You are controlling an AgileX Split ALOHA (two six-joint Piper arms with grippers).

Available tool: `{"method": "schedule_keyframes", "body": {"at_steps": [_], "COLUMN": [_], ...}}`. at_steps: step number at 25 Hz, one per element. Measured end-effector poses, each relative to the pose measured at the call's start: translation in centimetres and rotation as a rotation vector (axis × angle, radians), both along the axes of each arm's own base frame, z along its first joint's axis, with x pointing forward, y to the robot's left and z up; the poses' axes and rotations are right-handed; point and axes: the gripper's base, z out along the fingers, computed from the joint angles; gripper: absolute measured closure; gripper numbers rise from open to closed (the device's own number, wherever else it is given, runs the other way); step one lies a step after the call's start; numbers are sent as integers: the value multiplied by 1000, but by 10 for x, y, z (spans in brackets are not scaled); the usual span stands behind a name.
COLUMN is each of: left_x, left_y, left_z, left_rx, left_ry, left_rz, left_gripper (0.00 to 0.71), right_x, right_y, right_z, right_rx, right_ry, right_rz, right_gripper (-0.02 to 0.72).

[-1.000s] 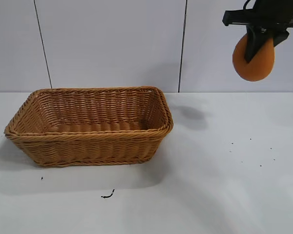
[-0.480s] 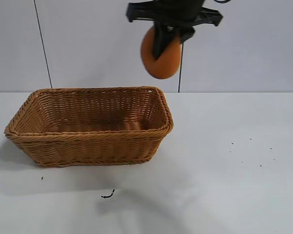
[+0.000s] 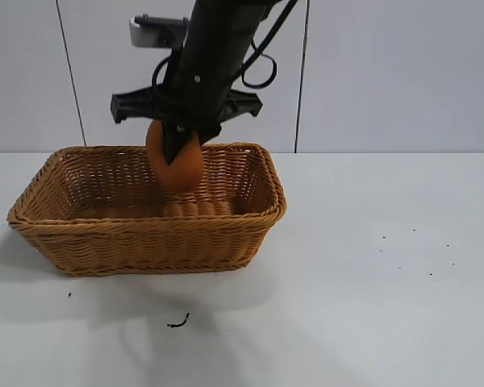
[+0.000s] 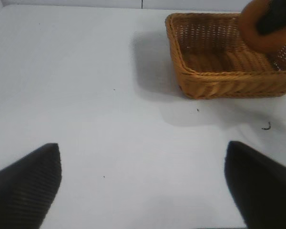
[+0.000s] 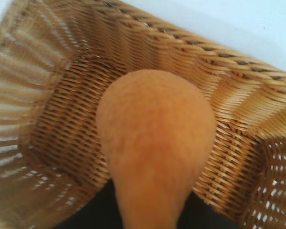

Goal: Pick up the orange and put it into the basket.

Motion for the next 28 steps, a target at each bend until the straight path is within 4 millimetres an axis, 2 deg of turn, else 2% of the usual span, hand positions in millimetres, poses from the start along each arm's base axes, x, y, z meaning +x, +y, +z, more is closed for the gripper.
{"method": "schedule_keyframes", "body": {"at_steps": [2,4,5,8,12,15,17,21,23,24,28], "left_x": [0,0,0,0,0,0,0,0,0,0,0], "left_y": [0,0,0,0,0,0,0,0,0,0,0], "left_z": [0,0,0,0,0,0,0,0,0,0,0], "left_rx": [0,0,0,0,0,0,0,0,0,0,0], "left_ry": [0,0,0,0,0,0,0,0,0,0,0], "left_rz": [0,0,0,0,0,0,0,0,0,0,0], "left_gripper": [44,44,44,44,44,44,44,44,44,44,44], "right_x": [1,3,4,7,10,19,30,59,72,79,93], "right_y": [1,2,2,2,-3,-21,-41,-106,-144,-169,-244], "right_z": [6,16,22,49,78,87,87,86,85,85,85], "right_rx": [-3,-3,-6,-13,-45,-66,-79,-110,-119,-124,-126], "right_ry": [4,-7,-13,-39,-64,-59,-44,-7,4,8,25], "right_rz": [1,4,6,12,8,-30,-75,-209,-283,-332,-479], "right_gripper": [398,174,106,31,15,10,10,10,10,10,10]}}
